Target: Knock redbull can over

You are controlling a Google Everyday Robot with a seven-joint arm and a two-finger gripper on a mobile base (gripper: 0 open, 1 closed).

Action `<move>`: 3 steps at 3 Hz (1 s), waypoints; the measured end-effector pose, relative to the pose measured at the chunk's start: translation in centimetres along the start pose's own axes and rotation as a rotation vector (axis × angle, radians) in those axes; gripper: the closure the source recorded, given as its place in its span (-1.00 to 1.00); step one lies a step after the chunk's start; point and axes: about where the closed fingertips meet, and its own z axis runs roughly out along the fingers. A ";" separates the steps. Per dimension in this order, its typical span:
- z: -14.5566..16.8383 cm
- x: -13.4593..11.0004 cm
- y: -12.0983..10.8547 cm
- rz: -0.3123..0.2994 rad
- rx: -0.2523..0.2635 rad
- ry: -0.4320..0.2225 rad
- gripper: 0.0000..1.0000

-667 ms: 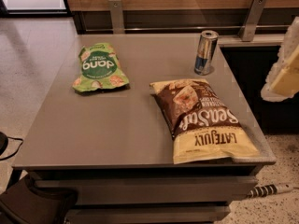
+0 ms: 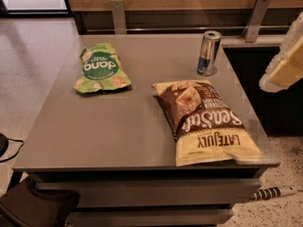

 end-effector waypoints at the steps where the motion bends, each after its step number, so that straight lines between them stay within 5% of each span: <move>1: 4.5 2.8 -3.0 0.184 0.030 -0.125 -1.00; 2: 10.9 4.4 -6.7 0.346 0.065 -0.324 -1.00; 3: 13.9 4.1 -10.6 0.438 0.141 -0.490 -1.00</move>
Offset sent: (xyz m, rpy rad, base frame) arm 0.2003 -0.0657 -0.0557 0.7650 -0.3180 -0.1662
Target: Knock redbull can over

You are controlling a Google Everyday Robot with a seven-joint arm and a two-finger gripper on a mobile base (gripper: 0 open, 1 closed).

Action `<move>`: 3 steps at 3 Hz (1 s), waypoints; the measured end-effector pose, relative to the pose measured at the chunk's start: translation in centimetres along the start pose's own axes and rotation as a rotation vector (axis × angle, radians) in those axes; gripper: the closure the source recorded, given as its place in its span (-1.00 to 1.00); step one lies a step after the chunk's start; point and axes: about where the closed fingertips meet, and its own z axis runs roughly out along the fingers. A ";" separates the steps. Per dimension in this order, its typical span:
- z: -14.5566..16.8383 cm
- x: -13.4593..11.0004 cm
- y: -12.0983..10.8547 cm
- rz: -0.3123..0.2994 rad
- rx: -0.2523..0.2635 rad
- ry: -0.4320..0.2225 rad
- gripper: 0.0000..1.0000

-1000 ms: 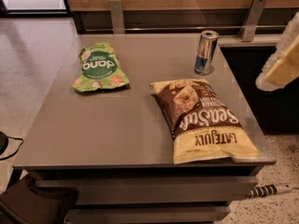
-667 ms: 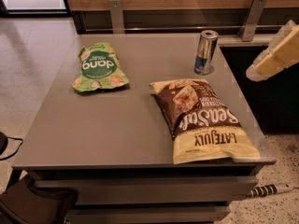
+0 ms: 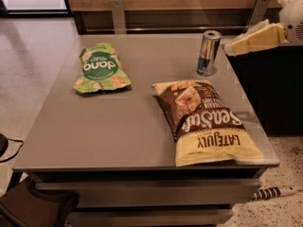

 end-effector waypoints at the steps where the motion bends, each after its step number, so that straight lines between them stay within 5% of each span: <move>1: 2.9 0.3 -2.1 0.067 0.030 -0.129 -1.00; 3: 5.4 1.5 -2.9 0.137 0.026 -0.179 -1.00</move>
Offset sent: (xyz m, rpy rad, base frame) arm 0.0797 -0.0078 -0.0344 0.3010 -0.0871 -0.0276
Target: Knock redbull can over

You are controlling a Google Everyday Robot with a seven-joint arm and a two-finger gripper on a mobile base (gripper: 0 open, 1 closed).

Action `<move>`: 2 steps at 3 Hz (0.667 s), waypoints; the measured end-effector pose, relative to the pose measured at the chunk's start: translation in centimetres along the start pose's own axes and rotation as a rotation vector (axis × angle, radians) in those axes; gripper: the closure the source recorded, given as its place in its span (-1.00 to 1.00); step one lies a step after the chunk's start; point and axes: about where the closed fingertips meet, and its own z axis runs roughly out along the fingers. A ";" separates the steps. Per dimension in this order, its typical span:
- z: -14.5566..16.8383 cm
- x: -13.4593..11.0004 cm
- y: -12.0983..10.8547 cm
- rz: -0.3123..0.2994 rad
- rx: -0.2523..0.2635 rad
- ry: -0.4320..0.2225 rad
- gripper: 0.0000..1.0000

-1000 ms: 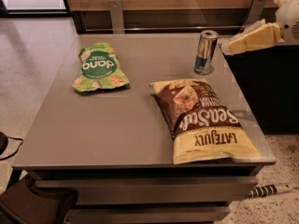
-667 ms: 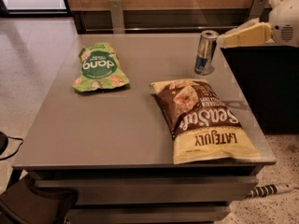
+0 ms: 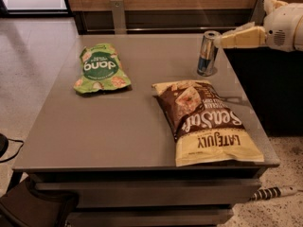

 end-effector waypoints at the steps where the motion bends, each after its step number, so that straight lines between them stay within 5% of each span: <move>1: 0.7 1.1 -0.5 0.038 0.003 -0.001 -1.00; 2: 1.9 4.2 -2.1 0.135 0.006 -0.021 -1.00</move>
Offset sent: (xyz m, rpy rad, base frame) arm 0.0469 -0.0455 -0.0779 0.2335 0.1021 -0.0659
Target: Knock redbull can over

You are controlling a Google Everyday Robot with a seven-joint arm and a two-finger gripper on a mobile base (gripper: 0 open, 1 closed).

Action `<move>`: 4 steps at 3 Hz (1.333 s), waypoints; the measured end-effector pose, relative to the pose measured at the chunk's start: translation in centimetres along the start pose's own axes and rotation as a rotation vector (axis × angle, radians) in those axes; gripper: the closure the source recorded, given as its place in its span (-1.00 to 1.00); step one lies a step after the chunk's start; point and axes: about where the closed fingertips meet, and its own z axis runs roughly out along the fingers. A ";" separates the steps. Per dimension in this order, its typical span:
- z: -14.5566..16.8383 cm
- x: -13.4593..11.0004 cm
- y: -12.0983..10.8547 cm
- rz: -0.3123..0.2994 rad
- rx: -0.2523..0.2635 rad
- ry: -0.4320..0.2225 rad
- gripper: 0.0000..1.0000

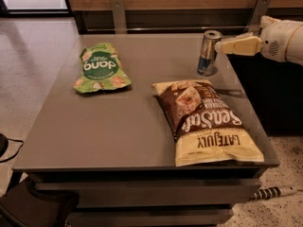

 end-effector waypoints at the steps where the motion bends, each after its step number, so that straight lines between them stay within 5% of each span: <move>1: 1.2 2.4 -1.4 0.069 -0.002 -0.029 -1.00; 2: 2.8 4.2 -1.9 0.115 -0.028 -0.054 -1.00; 4: 5.4 6.3 0.7 0.145 -0.133 -0.045 -1.00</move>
Offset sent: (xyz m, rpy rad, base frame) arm 0.0386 -0.0149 -0.0613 0.1716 0.0309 0.0174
